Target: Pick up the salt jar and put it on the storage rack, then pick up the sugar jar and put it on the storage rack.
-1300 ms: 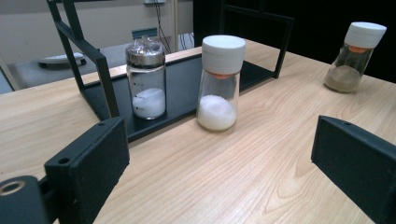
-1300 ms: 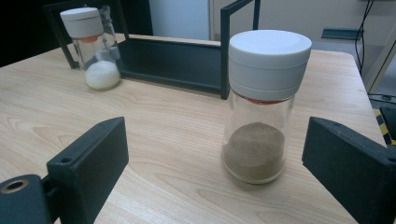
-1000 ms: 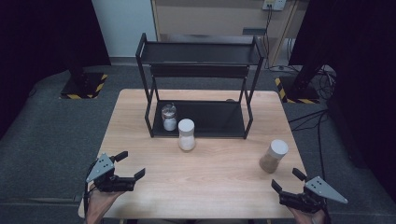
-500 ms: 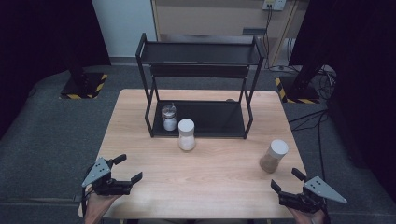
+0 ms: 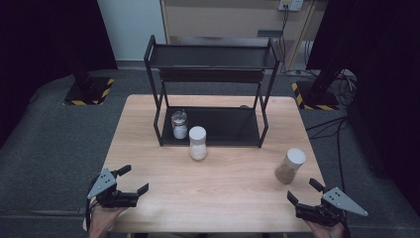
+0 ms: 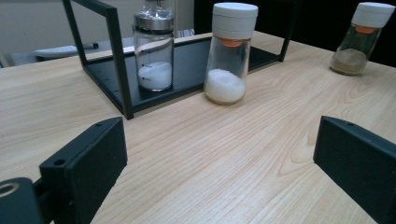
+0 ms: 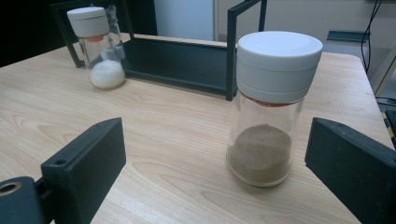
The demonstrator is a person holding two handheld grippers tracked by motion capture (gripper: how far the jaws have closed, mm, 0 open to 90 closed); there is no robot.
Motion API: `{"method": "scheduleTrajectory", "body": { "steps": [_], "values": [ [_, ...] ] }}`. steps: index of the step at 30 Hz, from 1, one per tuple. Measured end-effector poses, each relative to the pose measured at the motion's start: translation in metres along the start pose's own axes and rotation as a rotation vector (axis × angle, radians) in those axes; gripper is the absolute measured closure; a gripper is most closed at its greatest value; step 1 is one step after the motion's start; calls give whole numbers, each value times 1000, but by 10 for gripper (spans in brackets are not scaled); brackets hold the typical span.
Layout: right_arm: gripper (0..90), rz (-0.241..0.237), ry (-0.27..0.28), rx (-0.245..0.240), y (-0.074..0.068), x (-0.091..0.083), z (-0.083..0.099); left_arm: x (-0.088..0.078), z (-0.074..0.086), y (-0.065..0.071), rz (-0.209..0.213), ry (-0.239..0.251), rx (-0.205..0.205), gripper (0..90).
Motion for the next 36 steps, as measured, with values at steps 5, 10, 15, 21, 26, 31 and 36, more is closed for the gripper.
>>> {"method": "scheduleTrajectory", "body": {
  "steps": [5, 10, 15, 21, 26, 31, 36],
  "values": [
    [52, 1, -1, 0, 0, 0, 0, 0, 0, 0, -2, -3, -1, 16],
    [52, 0, -1, 0, 0, 0, 0, 0, 0, -1, 3, -4, -10, 16],
    [53, -1, -2, -2, 0, 0, 0, 0, 0, -1, 3, -4, -14, 16],
    [52, -4, -1, 0, 0, 0, 0, 1, 0, 0, 4, -6, -12, 16],
    [52, -9, -8, -3, -1, 1, -1, 0, 0, 0, 0, -4, -13, 14],
    [52, -22, -13, -4, -1, 1, -4, 0, 0, 1, 0, -7, -14, 12],
    [56, -23, -10, -1, -2, 0, -7, 0, 0, 2, -2, -5, -12, 12]
  ]
}}
Point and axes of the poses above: each handheld gripper's, and its own axes: x roughly forward along the jaws, z roughly out of its underside, y roughly to its right, the point moved 2 cm from there along x, roughly forward along the jaws, and after that the axes turned 5 degrees about -z, right-handed, at the moved point
